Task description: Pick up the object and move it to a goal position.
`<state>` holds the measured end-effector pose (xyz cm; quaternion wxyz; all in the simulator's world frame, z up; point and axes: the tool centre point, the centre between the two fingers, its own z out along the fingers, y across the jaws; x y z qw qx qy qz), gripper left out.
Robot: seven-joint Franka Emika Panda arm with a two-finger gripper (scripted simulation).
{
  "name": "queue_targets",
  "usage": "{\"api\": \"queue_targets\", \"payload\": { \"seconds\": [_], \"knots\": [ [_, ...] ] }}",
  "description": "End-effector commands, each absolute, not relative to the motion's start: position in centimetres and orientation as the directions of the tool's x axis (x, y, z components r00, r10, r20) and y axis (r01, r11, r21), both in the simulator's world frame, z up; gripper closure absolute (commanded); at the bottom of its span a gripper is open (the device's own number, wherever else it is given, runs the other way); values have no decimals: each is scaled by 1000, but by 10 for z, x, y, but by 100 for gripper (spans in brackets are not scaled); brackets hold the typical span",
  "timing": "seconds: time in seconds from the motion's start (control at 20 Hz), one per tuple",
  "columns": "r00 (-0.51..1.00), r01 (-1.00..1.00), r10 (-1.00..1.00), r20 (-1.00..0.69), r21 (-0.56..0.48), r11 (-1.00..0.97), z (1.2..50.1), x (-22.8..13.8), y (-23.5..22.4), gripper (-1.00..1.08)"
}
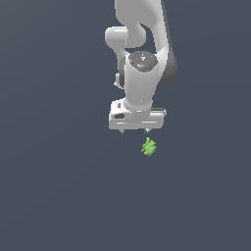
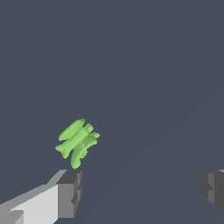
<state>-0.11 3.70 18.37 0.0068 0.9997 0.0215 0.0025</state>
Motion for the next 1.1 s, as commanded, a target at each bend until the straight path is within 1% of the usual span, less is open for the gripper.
{"api": "queue_targets", "payload": {
  "seconds": [0.0,0.45,0.75,1.05],
  "knots": [
    [999,43,43,5,14,-999,184,-1,37,-92],
    [997,65,65,-39,5,-998,157,-11,44,-92],
    [997,63,63,-41,4,-998,156,-12,45,-92],
    [992,121,121,-39,4,-993,151,-11,50,-92]
  ]
}}
